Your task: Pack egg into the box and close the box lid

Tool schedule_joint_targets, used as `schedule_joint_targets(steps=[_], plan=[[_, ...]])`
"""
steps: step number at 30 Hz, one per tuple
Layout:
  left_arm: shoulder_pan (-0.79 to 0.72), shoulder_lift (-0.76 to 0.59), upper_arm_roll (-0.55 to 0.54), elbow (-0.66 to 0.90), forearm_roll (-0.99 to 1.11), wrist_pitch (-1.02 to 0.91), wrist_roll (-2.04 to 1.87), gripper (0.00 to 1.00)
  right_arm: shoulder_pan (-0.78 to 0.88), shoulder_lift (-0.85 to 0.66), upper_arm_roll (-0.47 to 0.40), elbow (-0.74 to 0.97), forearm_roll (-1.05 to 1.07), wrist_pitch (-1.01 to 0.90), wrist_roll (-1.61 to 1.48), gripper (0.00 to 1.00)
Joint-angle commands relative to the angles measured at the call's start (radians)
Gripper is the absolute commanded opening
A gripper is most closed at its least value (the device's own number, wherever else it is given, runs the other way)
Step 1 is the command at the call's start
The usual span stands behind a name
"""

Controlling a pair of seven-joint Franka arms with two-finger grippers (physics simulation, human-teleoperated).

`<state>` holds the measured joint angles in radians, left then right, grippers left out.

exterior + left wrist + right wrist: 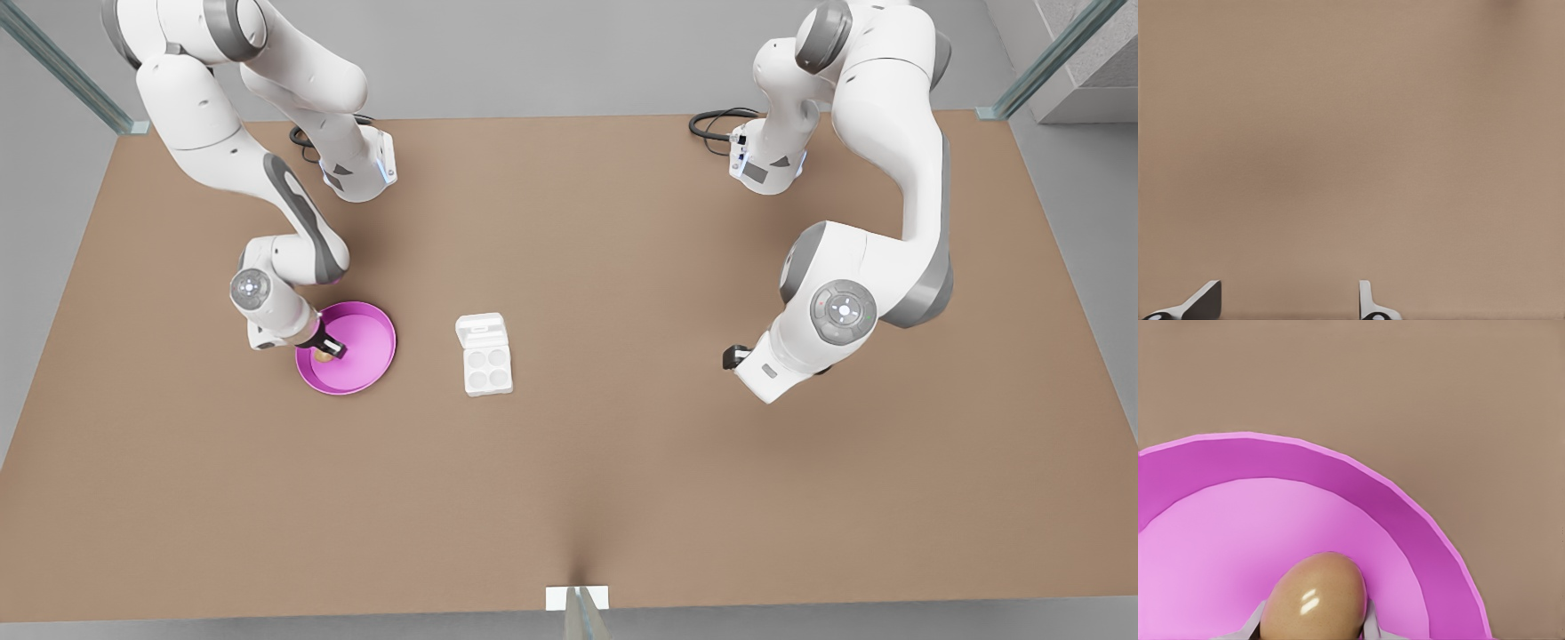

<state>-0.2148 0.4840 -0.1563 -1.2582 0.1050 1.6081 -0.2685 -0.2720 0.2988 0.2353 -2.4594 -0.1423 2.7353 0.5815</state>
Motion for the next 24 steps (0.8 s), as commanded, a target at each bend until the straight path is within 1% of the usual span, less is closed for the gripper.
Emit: schedule_joint_targets(steps=[1, 4, 5, 7, 9, 11, 12, 14, 16, 18, 20, 24], plan=[[0.000, -0.001, 0.000, 0.000, 0.001, 0.000, -0.003, 1.00, -0.001, -0.023, 0.001, 0.000, -0.003, -0.054, 0.055, 0.51], [0.000, 0.002, 0.000, 0.000, 0.001, 0.000, -0.003, 1.00, 0.010, -0.052, 0.006, 0.007, -0.003, -0.111, 0.054, 0.50], [0.000, 0.002, 0.000, 0.000, 0.001, 0.000, -0.003, 1.00, 0.010, -0.064, 0.033, 0.023, 0.000, -0.166, 0.057, 0.50], [0.000, 0.001, -0.002, 0.000, 0.001, 0.000, -0.003, 1.00, 0.011, -0.066, 0.093, 0.118, 0.009, -0.319, 0.061, 0.50], [-0.002, -0.002, 0.000, 0.002, 0.001, -0.002, -0.005, 1.00, 0.062, -0.058, 0.101, 0.210, 0.015, -0.437, 0.060, 0.50], [0.000, 0.001, 0.000, 0.002, 0.001, 0.000, -0.005, 1.00, 0.152, -0.018, 0.101, 0.339, 0.018, -0.549, 0.047, 0.50], [0.000, 0.001, 0.000, 0.000, 0.001, 0.000, -0.005, 1.00, 0.198, 0.037, 0.099, 0.425, 0.020, -0.595, 0.047, 0.50], [0.000, 0.002, 0.000, 0.000, 0.001, 0.000, -0.003, 1.00, 0.298, 0.131, 0.078, 0.565, 0.023, -0.638, 0.069, 0.51], [0.000, 0.002, 0.000, 0.000, 0.001, 0.000, -0.005, 1.00, 0.459, 0.204, -0.025, 0.688, 0.036, -0.678, 0.101, 0.51], [0.000, 0.002, 0.000, 0.000, 0.005, 0.000, -0.005, 1.00, 0.504, 0.264, -0.036, 0.777, 0.038, -0.701, 0.113, 0.51], [0.000, 0.001, 0.000, 0.002, 0.005, 0.000, -0.005, 1.00, 0.571, 0.270, -0.057, 0.781, 0.067, -0.700, 0.132, 0.52], [0.002, 0.002, 0.000, 0.000, 0.007, 0.000, -0.003, 1.00, 0.654, 0.258, -0.059, 0.769, 0.109, -0.714, 0.181, 0.52]])
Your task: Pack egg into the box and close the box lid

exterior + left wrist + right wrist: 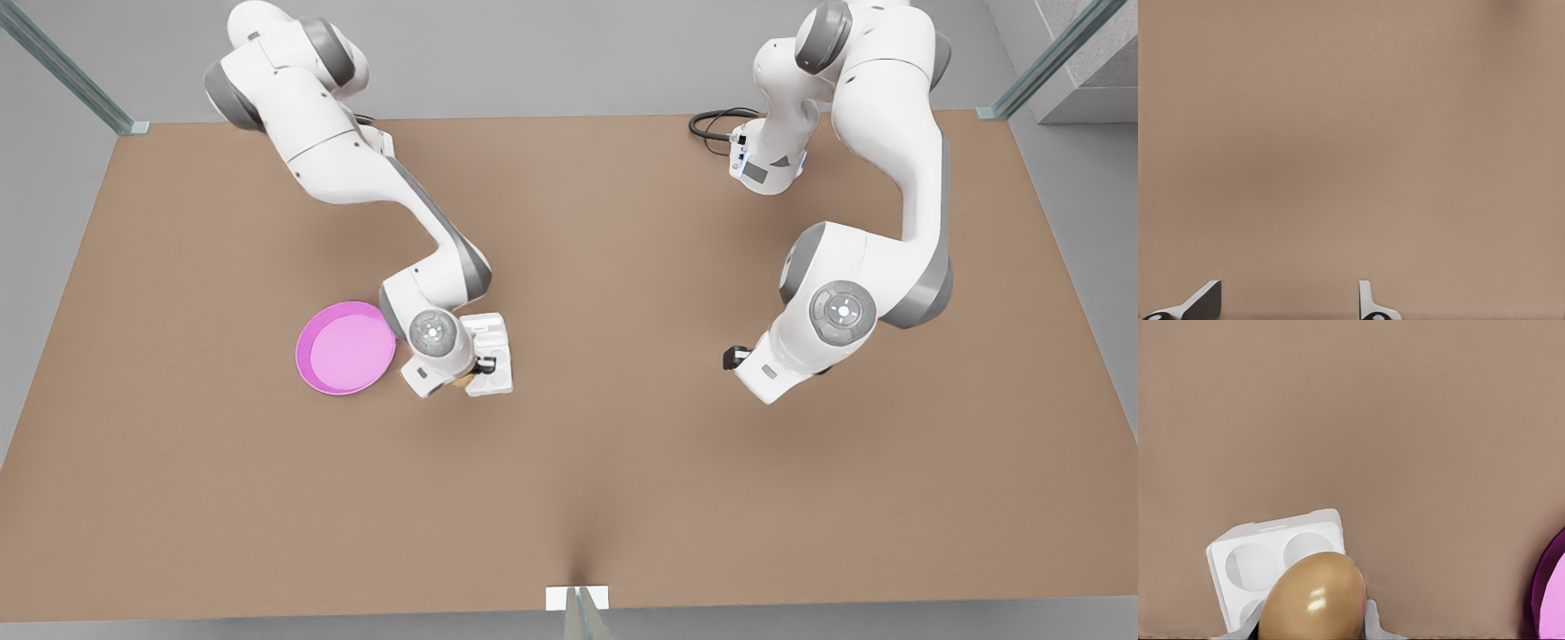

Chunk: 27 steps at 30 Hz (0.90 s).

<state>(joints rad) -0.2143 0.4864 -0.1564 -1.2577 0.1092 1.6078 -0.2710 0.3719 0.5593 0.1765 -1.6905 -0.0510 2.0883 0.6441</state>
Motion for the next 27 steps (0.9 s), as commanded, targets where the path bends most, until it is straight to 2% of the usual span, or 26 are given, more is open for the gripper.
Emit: schedule_joint_targets(steps=[1, 16, 17, 18, 27], plan=[[0.000, 0.000, 0.000, 0.000, 0.001, 0.000, -0.001, 1.00, 0.025, -0.004, 0.000, -0.009, 0.019, -0.065, 0.143, 0.52], [0.000, 0.001, 0.000, 0.000, 0.003, 0.000, -0.002, 1.00, 0.064, 0.079, 0.000, -0.029, 0.011, -0.030, 0.150, 0.56], [0.000, 0.001, -0.002, 0.000, 0.001, 0.000, -0.001, 1.00, 0.062, 0.082, 0.000, -0.031, 0.010, -0.030, 0.150, 0.63], [0.000, 0.001, -0.002, 0.001, 0.001, 0.000, -0.002, 1.00, 0.062, 0.085, 0.000, -0.031, 0.008, -0.011, 0.149, 1.00], [-0.019, 0.008, -0.002, 0.000, 0.000, 0.000, -0.020, 1.00, 0.044, 0.068, 0.001, -0.034, 0.011, -0.014, 0.149, 1.00]])
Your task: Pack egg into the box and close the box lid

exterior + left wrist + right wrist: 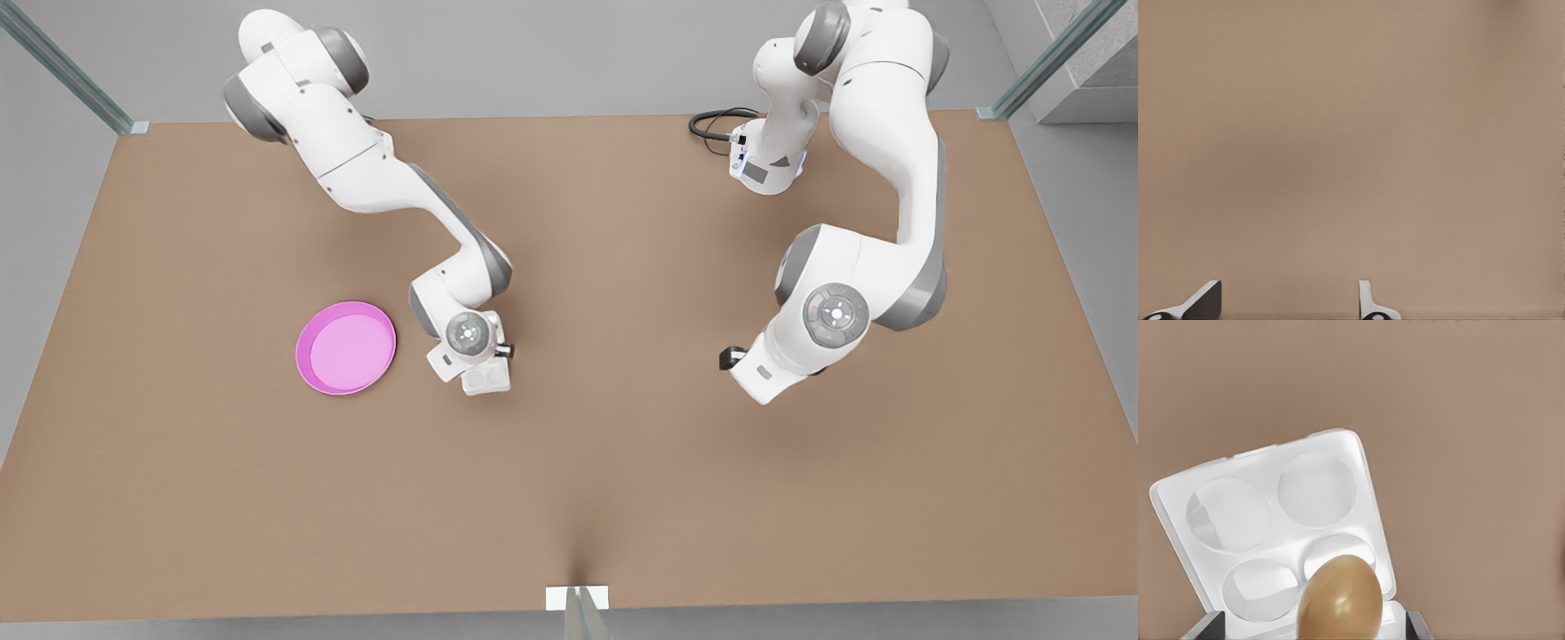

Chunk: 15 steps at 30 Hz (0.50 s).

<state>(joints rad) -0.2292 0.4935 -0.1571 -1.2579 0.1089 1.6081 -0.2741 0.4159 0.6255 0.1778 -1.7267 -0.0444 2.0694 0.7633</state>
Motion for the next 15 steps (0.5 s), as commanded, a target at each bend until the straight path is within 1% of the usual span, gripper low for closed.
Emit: schedule_joint_targets(steps=[1, 4, 5, 6, 8, 9, 10, 11, 12, 13, 15], plan=[[-0.022, -0.001, -0.001, 0.002, 0.000, -0.001, -0.046, 1.00, -0.005, 0.003, 0.000, 0.010, 0.009, 0.005, 0.048, 1.00], [-0.036, -0.006, -0.001, 0.002, -0.002, -0.001, -0.076, 1.00, -0.029, 0.005, -0.001, 0.053, 0.018, -0.003, 0.067, 1.00], [-0.082, -0.001, -0.001, 0.002, 0.002, -0.001, -0.143, 1.00, -0.062, -0.006, 0.000, 0.073, 0.018, -0.026, 0.065, 1.00], [-0.096, 0.000, -0.001, 0.000, 0.002, 0.001, -0.154, 1.00, -0.114, -0.044, 0.002, 0.087, 0.017, -0.069, 0.036, 1.00], [-0.098, 0.000, -0.002, 0.000, -0.002, 0.001, -0.157, 1.00, -0.298, -0.184, -0.006, 0.070, 0.017, -0.179, -0.386, 1.00], [-0.140, 0.000, -0.002, -0.005, -0.005, 0.042, -0.250, 1.00, -0.396, -0.299, -0.024, 0.023, 0.015, -0.246, -0.619, 1.00], [-0.225, -0.004, -0.002, -0.018, -0.002, 0.052, -0.407, 1.00, -0.486, -0.411, -0.024, -0.028, 0.012, -0.270, -0.735, 1.00], [-0.308, -0.013, -0.004, -0.025, -0.002, 0.010, -0.513, 1.00, -0.574, -0.487, -0.021, -0.045, 0.011, -0.337, -0.889, 1.00], [-0.406, -0.021, -0.009, -0.023, -0.002, -0.037, -0.646, 1.00, -0.649, -0.526, -0.012, -0.034, 0.003, -0.380, -0.944, 1.00], [-0.476, -0.020, -0.009, -0.023, -0.008, -0.028, -0.743, 1.00, -0.664, -0.561, -0.012, -0.016, 0.003, -0.422, -0.990, 1.00], [-0.604, -0.016, -0.012, -0.049, -0.009, -0.028, -0.910, 1.00, -0.657, -0.564, -0.020, 0.139, 0.005, -0.575, -0.989, 1.00]])
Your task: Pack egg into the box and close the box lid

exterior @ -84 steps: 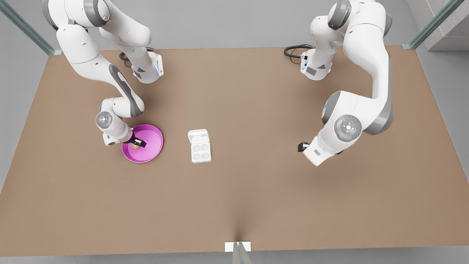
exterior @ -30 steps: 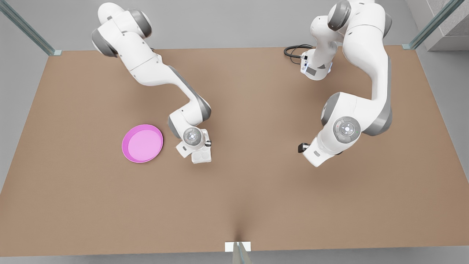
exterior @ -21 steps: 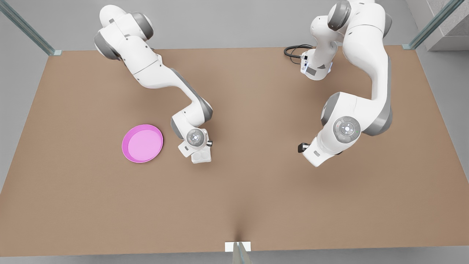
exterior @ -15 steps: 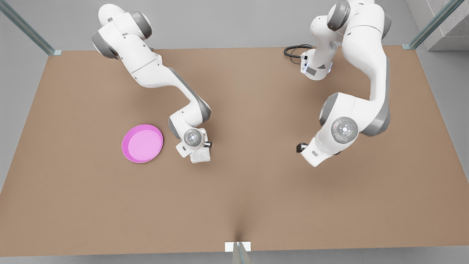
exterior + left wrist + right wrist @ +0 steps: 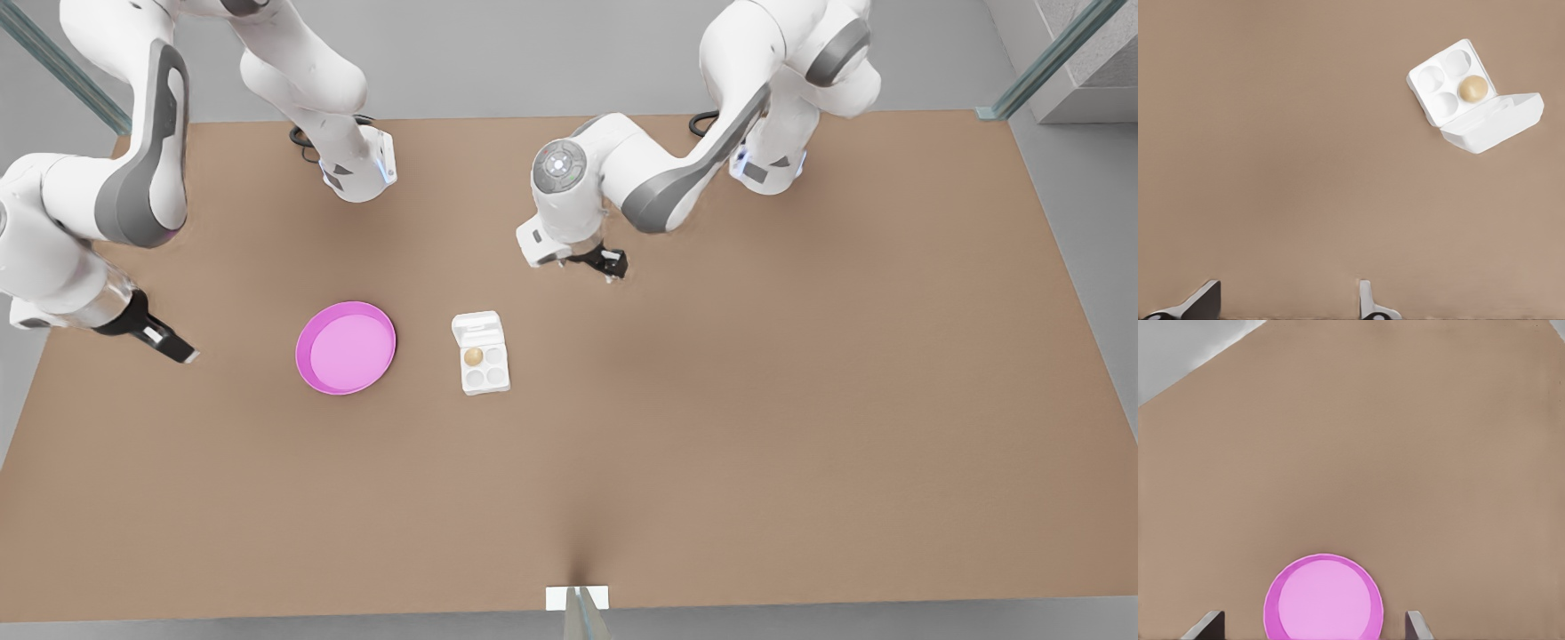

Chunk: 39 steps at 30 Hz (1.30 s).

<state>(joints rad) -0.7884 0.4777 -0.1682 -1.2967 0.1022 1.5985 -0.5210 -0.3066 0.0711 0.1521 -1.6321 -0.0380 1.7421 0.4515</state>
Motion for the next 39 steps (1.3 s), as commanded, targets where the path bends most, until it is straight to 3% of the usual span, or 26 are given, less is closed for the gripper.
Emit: schedule_joint_targets(steps=[1, 2, 4, 8, 12, 16, 20, 39], plan=[[-0.072, -0.001, -0.001, -0.015, -0.002, -0.018, -0.686, 1.00, 0.148, -0.043, -0.058, 0.054, 0.001, -0.265, -0.663, 1.00], [-0.107, 0.012, 0.001, -0.016, -0.001, -0.014, -0.740, 1.00, 0.159, -0.073, -0.069, 0.051, 0.032, -0.263, -0.571, 1.00], [-0.143, 0.033, 0.001, -0.088, 0.005, 0.182, -0.881, 1.00, 0.158, -0.045, -0.069, 0.057, 0.032, -0.259, -0.570, 1.00], [-0.186, 0.156, 0.001, -0.088, 0.040, 0.460, -1.007, 1.00, 0.178, -0.039, -0.065, 0.038, 0.024, -0.181, -0.570, 1.00], [-0.210, 0.208, 0.009, -0.087, 0.077, 0.523, -1.057, 1.00, 0.192, -0.016, 0.044, 0.047, 0.032, -0.165, -0.579, 1.00], [-0.259, 0.256, 0.010, -0.082, 0.165, 0.561, -1.143, 1.00, 0.188, 0.001, 0.061, 0.055, 0.023, -0.157, -0.583, 1.00], [-0.258, 0.331, 0.013, -0.078, 0.229, 0.752, -1.168, 1.00, 0.192, 0.009, 0.066, 0.055, 0.021, -0.157, -0.582, 1.00], [-0.104, 0.360, 0.027, 0.005, 0.246, 0.741, -0.993, 1.00, 0.192, 0.019, 0.067, 0.044, 0.021, -0.150, -0.576, 1.00]])
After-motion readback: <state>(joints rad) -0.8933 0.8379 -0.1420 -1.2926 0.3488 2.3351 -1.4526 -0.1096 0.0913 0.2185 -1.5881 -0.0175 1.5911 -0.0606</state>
